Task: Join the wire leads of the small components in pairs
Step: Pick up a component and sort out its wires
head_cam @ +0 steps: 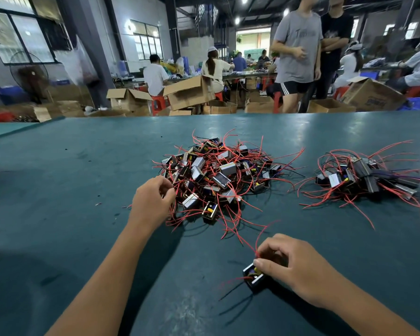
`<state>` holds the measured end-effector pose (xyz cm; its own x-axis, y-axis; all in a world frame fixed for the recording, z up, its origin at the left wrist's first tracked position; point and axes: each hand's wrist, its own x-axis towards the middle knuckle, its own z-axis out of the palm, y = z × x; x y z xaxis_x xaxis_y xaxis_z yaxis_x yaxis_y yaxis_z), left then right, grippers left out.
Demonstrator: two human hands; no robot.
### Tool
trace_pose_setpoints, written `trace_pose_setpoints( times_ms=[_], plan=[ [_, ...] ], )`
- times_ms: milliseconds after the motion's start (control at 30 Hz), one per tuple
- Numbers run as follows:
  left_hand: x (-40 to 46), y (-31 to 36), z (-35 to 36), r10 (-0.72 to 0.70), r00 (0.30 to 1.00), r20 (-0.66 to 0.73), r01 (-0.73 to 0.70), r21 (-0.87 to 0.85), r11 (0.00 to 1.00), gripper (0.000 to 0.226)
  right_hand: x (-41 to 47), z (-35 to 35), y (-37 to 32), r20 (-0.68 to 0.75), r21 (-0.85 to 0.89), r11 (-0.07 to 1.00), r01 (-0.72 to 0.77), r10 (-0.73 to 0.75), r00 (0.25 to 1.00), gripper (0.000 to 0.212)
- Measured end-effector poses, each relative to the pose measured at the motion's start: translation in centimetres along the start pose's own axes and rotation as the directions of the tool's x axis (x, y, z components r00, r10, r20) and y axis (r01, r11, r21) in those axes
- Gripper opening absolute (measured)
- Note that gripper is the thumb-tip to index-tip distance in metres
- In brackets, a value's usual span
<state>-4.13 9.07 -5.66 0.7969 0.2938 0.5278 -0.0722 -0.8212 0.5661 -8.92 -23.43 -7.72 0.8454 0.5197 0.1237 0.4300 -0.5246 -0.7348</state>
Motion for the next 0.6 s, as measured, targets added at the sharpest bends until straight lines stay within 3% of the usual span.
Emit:
trace_pose_setpoints(
  times_ms=[67, 167, 267, 367, 467, 600],
  plan=[
    [0.5, -0.7, -1.2, -0.076, 0.990, 0.121, 0.071, 0.050, 0.996, 0.012, 0.0, 0.2, 0.1, -0.041, -0.034, 0.999, 0.013, -0.014, 0.999, 0.011],
    [0.7, -1.6, -3.0, -0.114, 0.922, 0.370, 0.059, 0.157, 0.986, 0.015, -0.1, 0.3, 0.4, -0.064, -0.019, 1.000, 0.013, -0.014, 0.998, 0.012],
    [0.8, -2.9, -4.2, -0.147, 0.880, 0.452, 0.073, 0.176, 0.982, 0.013, 0.0, 0.3, 0.6, -0.071, -0.036, 0.999, 0.009, -0.012, 0.997, 0.012],
    [0.5, -3.8, -4.3, -0.183, 0.763, 0.620, 0.045, 0.232, 0.972, 0.035, 0.1, 0.5, 0.9, -0.067, -0.038, 0.999, 0.005, -0.007, 0.998, 0.011],
    [0.4, -3.9, -3.0, -0.114, 0.789, 0.603, -0.030, 0.224, 0.974, 0.049, 0.1, 0.5, 1.0, -0.070, -0.017, 1.000, -0.004, 0.003, 0.998, 0.010],
    [0.7, -3.8, -1.8, -0.045, 0.845, 0.532, -0.122, 0.275, 0.954, 0.037, 0.3, 0.6, 1.0, -0.072, -0.007, 1.000, -0.010, 0.009, 0.997, 0.010]
  ],
)
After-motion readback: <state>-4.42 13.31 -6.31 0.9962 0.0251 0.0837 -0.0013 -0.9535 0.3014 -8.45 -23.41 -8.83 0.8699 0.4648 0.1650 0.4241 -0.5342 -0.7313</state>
